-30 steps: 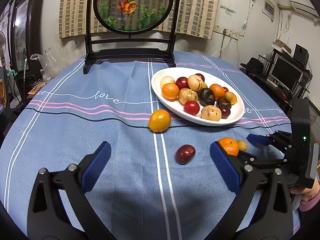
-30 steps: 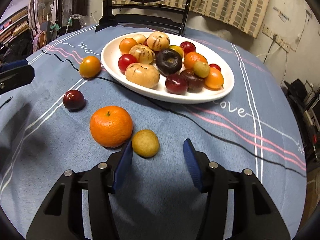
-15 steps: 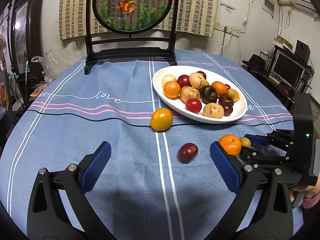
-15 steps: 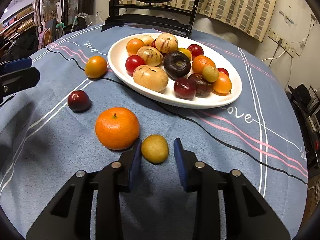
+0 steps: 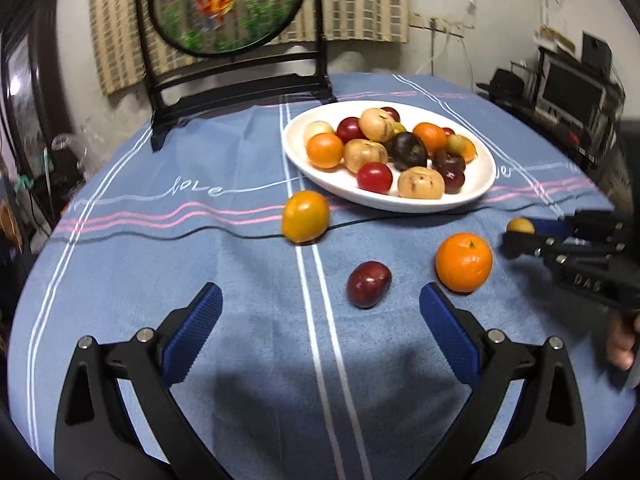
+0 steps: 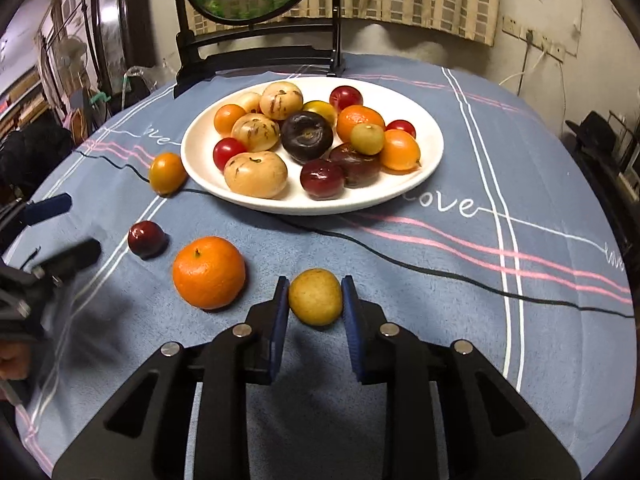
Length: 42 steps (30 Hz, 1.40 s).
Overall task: Organize fruits
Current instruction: 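Grasp the dark red plum with the left tool while the right tool grasps the yellow-green fruit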
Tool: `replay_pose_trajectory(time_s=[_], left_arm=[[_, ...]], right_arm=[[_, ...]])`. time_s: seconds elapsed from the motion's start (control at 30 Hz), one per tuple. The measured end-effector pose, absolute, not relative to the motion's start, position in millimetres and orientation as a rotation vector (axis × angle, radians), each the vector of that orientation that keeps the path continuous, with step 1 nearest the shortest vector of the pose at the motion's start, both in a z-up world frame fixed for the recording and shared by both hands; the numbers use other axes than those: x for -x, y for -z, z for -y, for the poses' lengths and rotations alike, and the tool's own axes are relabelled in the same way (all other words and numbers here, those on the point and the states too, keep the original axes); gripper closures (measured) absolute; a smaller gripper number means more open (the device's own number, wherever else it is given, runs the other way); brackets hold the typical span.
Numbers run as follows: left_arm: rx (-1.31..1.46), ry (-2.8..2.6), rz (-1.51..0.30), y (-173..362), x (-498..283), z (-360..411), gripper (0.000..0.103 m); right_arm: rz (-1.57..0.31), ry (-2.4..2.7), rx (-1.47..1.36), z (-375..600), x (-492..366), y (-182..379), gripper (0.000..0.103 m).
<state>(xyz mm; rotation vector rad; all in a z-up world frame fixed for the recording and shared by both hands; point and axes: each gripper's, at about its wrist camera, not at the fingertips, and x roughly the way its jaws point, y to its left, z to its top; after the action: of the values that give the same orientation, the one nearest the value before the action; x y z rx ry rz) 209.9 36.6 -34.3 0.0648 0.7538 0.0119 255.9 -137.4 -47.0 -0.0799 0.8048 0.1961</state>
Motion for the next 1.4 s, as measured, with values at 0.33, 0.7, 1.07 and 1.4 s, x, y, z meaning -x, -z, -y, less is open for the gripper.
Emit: replay_pose_trajectory(time_s=[0.33,0.7,1.07,1.4], left_arm=[[-0.157,0.028,-0.833,57,-236,-20,0.031],[-0.160,0.063,-0.866,63,-243,-12,0.061],[-0.172,0.103,-0.858,63,-241,-5,0.070],[-0.185,0.096,-0.863,65,-243,-3,0.070]], right_arm=[[-0.809,-0.196,0.078,138,-253,47,0.077],[-0.825,-0.197,0.075,139,-256,49,0.077],[-0.835,-0.185,0.075,141,-258,51,0.077],[-0.836,-0.188,0.080,140,-258,52,0.077]])
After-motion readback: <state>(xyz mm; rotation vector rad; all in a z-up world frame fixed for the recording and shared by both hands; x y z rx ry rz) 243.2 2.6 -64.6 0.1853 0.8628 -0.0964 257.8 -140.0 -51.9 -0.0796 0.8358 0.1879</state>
